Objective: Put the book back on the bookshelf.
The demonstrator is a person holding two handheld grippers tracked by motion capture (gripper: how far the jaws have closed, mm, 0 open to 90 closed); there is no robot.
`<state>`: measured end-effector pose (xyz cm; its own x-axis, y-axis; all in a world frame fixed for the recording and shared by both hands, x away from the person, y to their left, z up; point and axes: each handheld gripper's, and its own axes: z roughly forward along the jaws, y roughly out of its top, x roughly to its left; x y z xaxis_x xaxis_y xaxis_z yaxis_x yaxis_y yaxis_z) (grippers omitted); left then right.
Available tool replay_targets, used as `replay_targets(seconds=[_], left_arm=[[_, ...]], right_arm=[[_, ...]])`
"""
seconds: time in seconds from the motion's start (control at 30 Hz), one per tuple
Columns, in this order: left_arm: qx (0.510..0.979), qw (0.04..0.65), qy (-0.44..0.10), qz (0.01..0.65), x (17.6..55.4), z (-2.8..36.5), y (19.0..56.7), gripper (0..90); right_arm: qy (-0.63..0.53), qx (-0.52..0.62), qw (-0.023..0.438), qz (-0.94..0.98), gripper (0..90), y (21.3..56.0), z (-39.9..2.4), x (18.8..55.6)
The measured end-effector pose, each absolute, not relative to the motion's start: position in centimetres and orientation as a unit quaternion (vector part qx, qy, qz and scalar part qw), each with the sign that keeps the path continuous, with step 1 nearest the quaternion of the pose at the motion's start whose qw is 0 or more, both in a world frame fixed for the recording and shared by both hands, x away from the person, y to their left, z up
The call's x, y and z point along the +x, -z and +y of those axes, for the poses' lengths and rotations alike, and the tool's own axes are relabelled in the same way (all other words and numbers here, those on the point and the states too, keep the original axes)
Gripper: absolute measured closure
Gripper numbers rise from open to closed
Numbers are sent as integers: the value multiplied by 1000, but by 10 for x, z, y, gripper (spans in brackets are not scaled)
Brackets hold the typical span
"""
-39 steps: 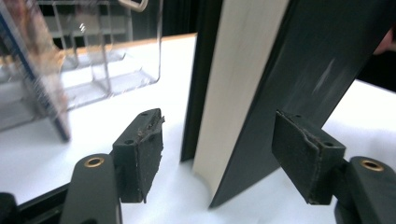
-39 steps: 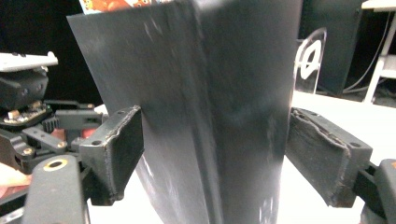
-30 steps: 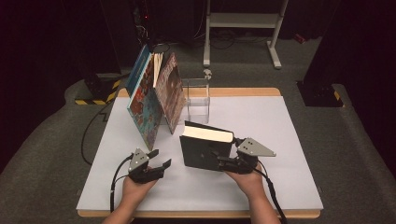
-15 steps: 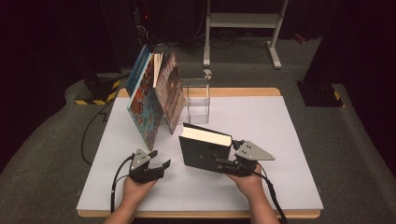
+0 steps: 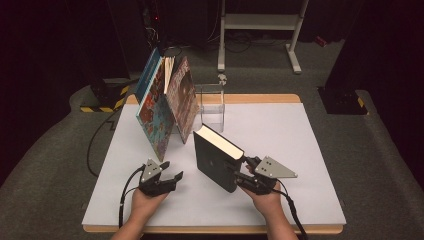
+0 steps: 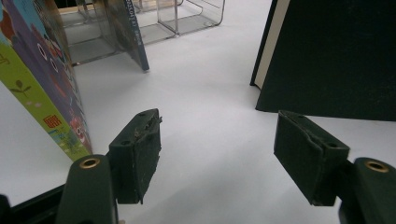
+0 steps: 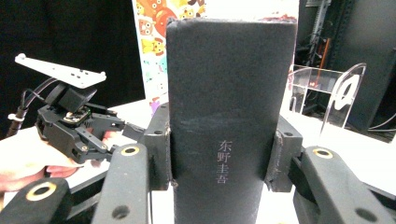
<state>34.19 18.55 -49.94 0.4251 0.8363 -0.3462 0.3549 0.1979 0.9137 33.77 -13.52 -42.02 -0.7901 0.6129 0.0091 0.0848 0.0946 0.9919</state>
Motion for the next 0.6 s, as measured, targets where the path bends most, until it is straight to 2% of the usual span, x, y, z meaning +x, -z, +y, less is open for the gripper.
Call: replay_targets(seconds=[0.23,0.37,0.6], left_arm=[[601,593,-202,496,342,186,499,320],[601,593,-202,497,342,186,499,319],[602,591,-202,496,342,186,499,319]], right_arm=[[-636,266,216,692,547,422,-134,338],[-632,277,252,679,549,420,-132,335],[-632,307,286,651,548,415,-144,336]])
